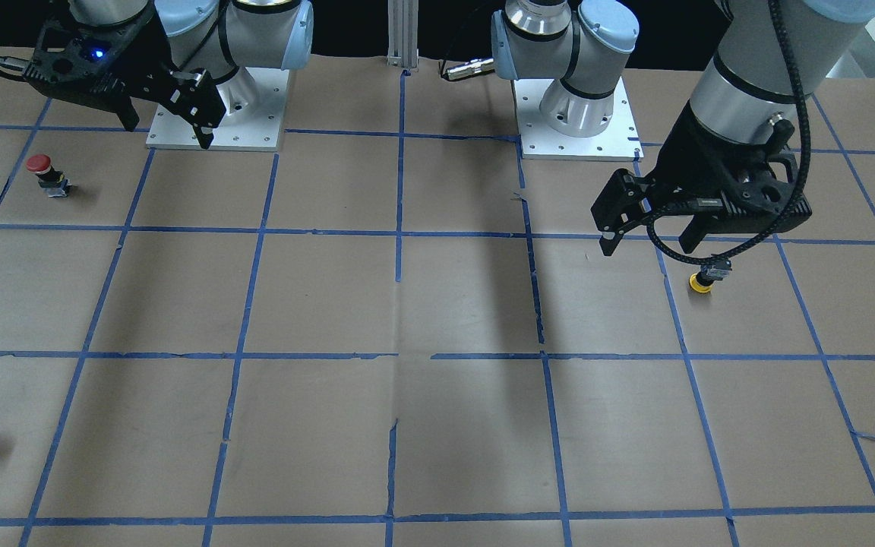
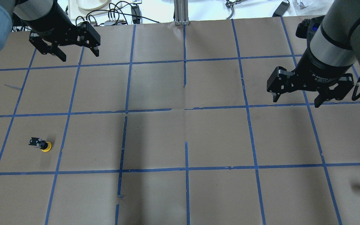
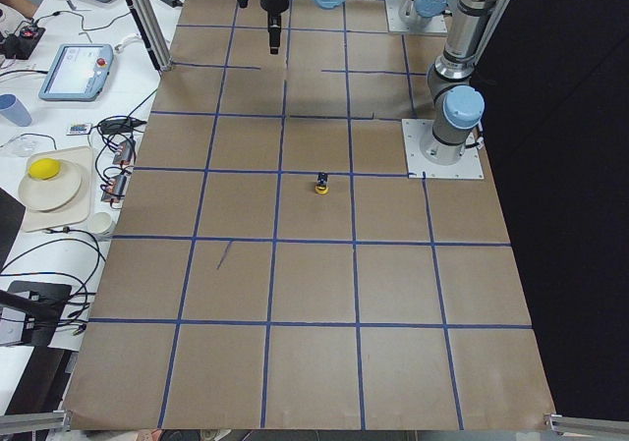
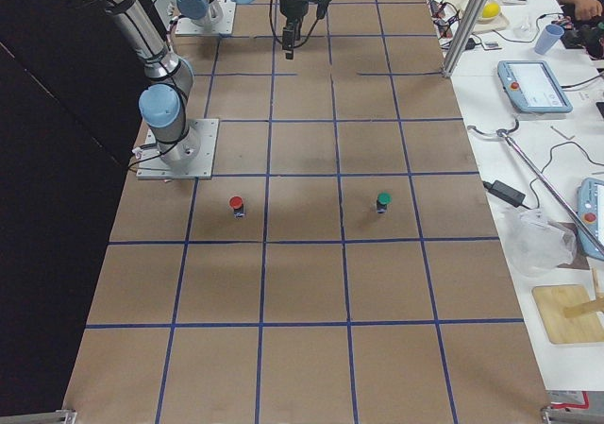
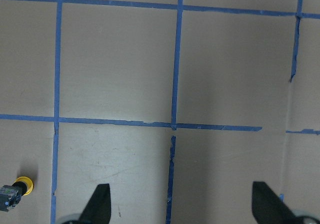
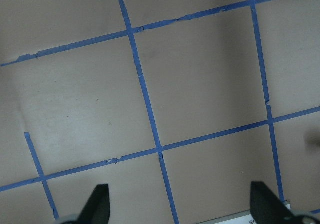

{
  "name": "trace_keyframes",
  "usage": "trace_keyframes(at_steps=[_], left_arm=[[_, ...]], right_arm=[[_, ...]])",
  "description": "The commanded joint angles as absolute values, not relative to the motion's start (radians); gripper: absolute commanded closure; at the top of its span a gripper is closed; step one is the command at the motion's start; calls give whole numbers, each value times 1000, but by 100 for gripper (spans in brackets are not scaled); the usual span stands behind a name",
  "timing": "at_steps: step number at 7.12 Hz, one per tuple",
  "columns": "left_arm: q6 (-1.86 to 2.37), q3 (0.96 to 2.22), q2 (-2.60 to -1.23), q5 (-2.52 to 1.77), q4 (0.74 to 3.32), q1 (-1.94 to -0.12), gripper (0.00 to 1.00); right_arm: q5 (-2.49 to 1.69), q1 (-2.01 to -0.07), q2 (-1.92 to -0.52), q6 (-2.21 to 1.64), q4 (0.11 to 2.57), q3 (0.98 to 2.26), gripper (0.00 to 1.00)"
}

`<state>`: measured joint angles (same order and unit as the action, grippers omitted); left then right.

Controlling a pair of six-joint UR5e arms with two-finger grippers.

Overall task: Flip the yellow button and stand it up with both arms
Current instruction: 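Move the left gripper down over the yellow-capped button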

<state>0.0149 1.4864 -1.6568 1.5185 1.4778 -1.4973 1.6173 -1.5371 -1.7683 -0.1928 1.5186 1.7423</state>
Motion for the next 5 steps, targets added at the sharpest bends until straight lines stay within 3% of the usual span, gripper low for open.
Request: trace_keyframes(at_steps=[1,3,5], left_arm=[[15,1482,-1652,1519,1515,-1499,0],[-9,1523,-1635,1581,1566,-1476,0],[-285,1648,-1631,1660,1546,-1345,0]], right_arm=[[1617,-1537,-1769,-195,1520,1741,0],[1617,-1537,-1767,-192,1520,1741,0],[1615,-1537,-1767,-192,1522,1741,0]])
